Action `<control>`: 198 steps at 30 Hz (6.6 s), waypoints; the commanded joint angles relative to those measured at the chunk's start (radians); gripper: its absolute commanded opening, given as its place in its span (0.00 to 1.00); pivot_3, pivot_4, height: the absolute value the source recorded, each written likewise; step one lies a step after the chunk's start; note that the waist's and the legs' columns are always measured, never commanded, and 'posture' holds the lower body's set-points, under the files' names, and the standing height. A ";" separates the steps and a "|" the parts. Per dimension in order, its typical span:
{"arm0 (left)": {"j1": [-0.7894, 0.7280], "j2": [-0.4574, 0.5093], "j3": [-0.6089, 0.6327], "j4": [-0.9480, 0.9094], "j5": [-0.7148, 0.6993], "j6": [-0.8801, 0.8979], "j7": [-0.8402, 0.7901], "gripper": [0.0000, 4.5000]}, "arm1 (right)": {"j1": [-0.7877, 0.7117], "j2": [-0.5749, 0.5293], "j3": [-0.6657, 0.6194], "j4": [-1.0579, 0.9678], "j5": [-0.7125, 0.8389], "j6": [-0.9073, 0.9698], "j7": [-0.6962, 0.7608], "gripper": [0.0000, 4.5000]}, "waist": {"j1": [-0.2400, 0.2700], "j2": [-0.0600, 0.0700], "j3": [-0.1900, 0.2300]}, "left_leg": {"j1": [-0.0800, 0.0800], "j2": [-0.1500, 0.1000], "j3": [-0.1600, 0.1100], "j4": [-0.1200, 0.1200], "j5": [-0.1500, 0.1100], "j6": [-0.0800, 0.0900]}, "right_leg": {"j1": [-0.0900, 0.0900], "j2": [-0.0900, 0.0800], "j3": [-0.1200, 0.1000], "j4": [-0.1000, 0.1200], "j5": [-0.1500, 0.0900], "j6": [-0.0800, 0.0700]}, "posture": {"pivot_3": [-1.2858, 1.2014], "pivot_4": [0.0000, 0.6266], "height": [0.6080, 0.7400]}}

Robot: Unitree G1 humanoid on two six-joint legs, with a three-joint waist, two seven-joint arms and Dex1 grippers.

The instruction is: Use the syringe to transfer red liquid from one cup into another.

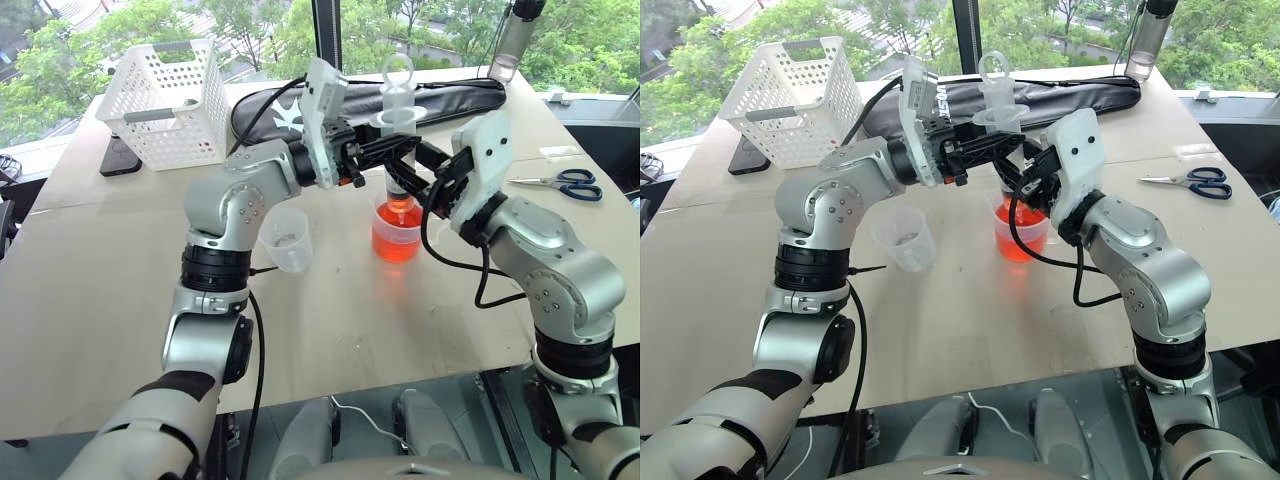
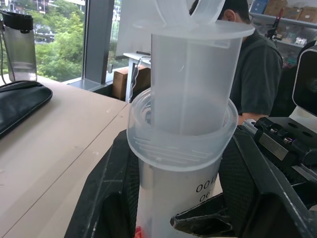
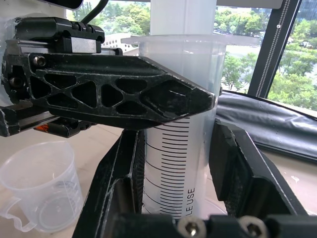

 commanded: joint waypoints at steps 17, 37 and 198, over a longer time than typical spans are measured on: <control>-0.020 -0.025 0.042 0.025 0.010 -0.056 0.016 0.34 | 0.109 -0.255 -0.179 -0.108 0.109 -0.052 0.208 1.00 | 0.017 -0.001 0.000 | -0.001 0.000 0.000 0.000 0.000 0.000 | 0.000 0.000 -0.001 -0.002 0.000 0.000 | 0.52 0.24 1.00; -0.061 -0.023 0.281 0.119 -0.164 0.115 0.201 0.34 | 0.134 -0.283 -0.186 -0.042 0.113 -0.155 0.264 1.00 | 0.016 -0.001 0.001 | -0.001 0.000 0.000 0.000 0.000 0.000 | 0.000 0.000 -0.001 -0.002 0.000 0.000 | 0.52 0.24 1.00; 0.387 0.524 0.248 -0.290 -0.105 -0.019 -0.085 0.34 | -0.578 0.231 0.176 0.713 -0.148 -0.274 0.500 0.02 | -0.016 -0.001 0.001 | -0.003 0.000 -0.006 -0.002 0.000 0.000 | 0.000 -0.001 -0.007 -0.005 0.000 0.000 | 0.52 0.24 1.00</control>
